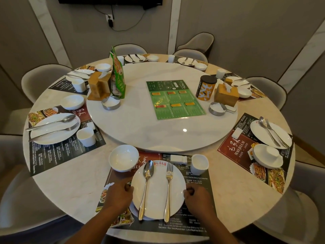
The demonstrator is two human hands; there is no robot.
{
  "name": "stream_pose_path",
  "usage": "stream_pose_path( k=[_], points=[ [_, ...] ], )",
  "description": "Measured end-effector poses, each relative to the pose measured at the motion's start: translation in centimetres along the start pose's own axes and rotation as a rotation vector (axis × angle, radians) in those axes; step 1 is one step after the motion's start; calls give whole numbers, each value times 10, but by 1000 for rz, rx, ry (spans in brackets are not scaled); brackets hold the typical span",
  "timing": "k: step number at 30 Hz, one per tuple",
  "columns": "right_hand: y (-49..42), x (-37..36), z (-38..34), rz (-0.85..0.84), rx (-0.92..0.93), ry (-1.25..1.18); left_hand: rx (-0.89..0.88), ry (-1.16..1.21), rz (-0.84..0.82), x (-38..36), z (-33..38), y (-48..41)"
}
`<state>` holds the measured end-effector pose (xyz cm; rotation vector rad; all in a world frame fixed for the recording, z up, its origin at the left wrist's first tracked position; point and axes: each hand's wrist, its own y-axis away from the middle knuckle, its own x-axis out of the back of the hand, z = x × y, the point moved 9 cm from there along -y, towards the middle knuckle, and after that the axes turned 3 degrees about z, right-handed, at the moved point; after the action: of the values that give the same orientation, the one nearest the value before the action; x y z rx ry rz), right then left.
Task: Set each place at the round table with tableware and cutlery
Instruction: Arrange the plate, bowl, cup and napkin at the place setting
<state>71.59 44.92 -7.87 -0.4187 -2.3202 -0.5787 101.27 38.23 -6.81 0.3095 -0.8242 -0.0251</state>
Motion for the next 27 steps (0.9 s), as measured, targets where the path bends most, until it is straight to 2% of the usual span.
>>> stream_pose_path(
  k=[6,9,14,17,20,23,27],
  points=[
    [0,-2,2,2,2,-5,-10,-5,23,-6,-1,-4],
    [0,-1,2,-1,14,-8,26,35,157,-5,-12,-8],
    [-1,-3,3,-5,23,-20,-21,46,29,-3,0,1],
    [3,-2,4,-32,31,-49,-21,60,42,5,2,12],
    [11,4,9,-45,40,-24,-103,122,103,14,5,25],
    [28,14,22,-82,32,39,-138,36,132,14,13,43],
    [60,30,44,-159,40,116,-232,-40,13,-11,37,72]
  ],
)
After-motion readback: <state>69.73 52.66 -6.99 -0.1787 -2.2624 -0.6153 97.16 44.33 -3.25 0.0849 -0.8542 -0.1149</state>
